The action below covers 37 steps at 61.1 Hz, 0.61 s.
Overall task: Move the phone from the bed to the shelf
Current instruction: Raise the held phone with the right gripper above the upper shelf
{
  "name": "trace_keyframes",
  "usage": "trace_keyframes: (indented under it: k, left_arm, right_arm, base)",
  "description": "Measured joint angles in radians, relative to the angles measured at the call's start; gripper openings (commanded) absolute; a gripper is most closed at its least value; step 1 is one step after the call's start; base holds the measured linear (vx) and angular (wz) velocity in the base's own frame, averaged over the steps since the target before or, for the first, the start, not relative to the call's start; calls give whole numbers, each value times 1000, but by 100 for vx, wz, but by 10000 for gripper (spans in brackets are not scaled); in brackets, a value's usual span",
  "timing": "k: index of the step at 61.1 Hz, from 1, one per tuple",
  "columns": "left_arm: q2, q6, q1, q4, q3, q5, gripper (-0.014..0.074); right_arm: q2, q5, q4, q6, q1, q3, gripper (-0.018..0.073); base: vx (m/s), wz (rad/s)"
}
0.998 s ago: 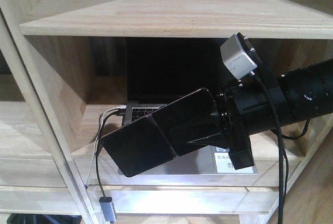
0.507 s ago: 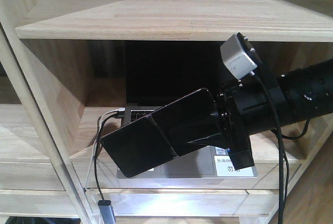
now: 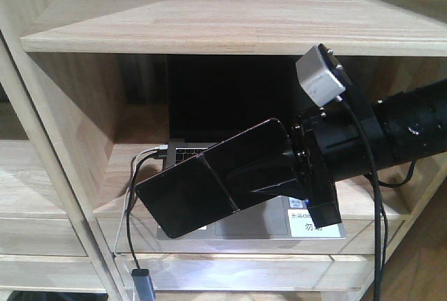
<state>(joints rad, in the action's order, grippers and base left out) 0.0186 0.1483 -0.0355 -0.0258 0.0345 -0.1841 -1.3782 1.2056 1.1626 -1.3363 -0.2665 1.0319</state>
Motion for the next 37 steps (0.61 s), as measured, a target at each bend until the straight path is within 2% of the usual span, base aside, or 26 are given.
trace_keyframes:
  k: [25, 37]
  left_arm:
    - [0, 0, 0, 0, 0, 0, 1]
    - [0, 0, 0, 0, 0, 0, 1]
  right_arm:
    - [0, 0, 8, 1, 0, 0, -3]
    - [18, -1, 84, 1, 0, 0, -3]
  base:
    - [0, 0]
    - [0, 0]
